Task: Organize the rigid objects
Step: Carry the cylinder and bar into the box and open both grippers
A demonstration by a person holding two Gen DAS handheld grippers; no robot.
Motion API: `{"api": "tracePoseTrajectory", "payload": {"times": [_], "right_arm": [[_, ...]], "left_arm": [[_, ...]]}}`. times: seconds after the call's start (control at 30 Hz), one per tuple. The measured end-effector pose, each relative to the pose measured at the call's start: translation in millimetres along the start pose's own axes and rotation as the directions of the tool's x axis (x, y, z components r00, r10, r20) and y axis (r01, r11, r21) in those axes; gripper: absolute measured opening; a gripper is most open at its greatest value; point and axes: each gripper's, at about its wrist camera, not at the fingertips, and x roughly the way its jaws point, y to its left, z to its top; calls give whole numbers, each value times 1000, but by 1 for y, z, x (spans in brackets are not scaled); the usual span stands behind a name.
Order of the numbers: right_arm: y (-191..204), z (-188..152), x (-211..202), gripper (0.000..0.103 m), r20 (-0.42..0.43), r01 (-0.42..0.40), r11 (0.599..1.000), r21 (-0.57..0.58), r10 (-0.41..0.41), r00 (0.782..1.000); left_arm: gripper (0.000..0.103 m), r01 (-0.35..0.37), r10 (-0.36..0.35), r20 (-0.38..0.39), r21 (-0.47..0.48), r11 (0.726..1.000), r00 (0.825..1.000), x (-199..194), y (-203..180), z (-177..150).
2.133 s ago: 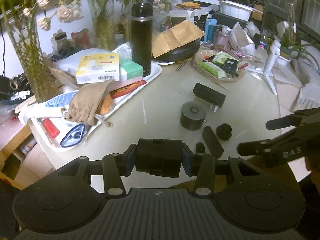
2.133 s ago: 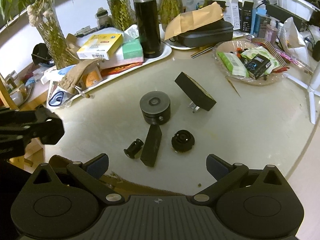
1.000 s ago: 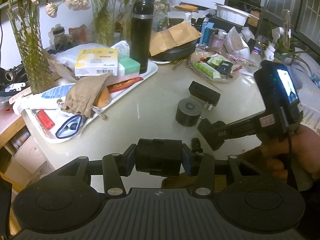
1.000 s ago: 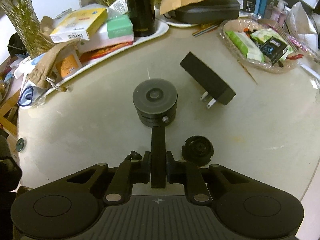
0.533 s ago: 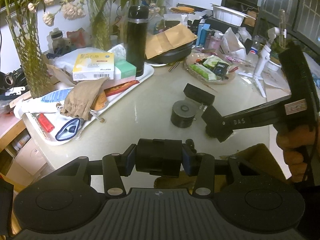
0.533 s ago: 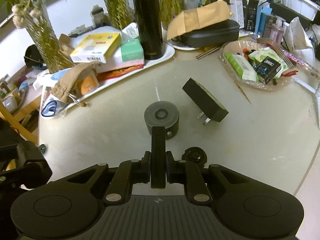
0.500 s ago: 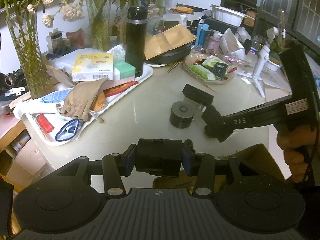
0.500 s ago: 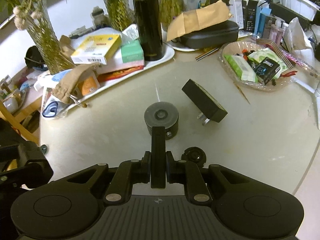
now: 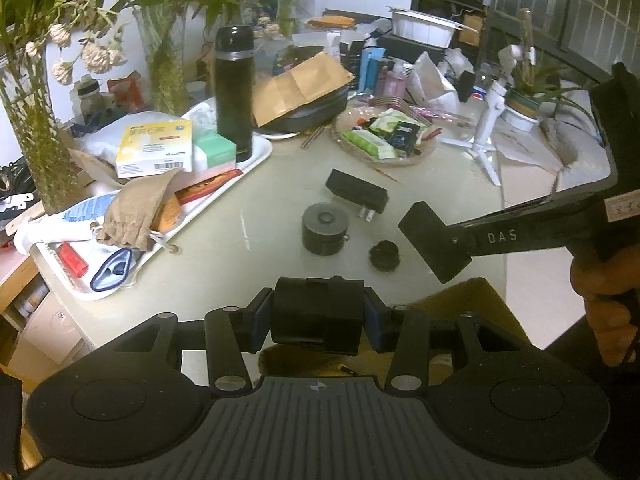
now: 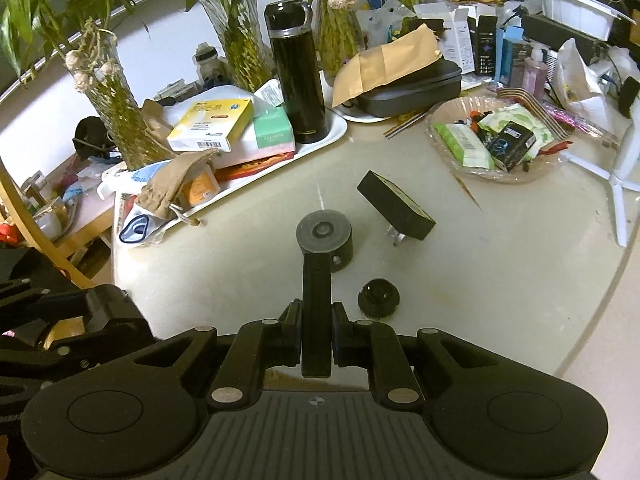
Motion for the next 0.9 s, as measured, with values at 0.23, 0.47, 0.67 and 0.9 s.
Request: {"api": "tracePoseTrajectory", "payload": {"times": [0.23, 0.47, 0.67, 0.9], "right_arm": [[-3, -21, -14, 17, -7, -28, 999, 19, 28, 1000], [-4, -41, -28, 16, -16, -41, 999, 30, 42, 999], [-5, -59, -31, 17, -44, -43, 999, 32, 45, 998], [-2, -73, -30, 17, -70, -43, 998, 34, 46, 996]], "left_arm": [[45, 13, -12, -12, 41, 999, 1000, -5, -16, -8], [45, 30, -27, -44, 73, 997, 999, -7, -29, -20], [45, 49, -41, -81, 92, 995, 996, -4, -38, -30], [45, 73, -61, -127, 88, 993, 990, 1, -41, -41]]}}
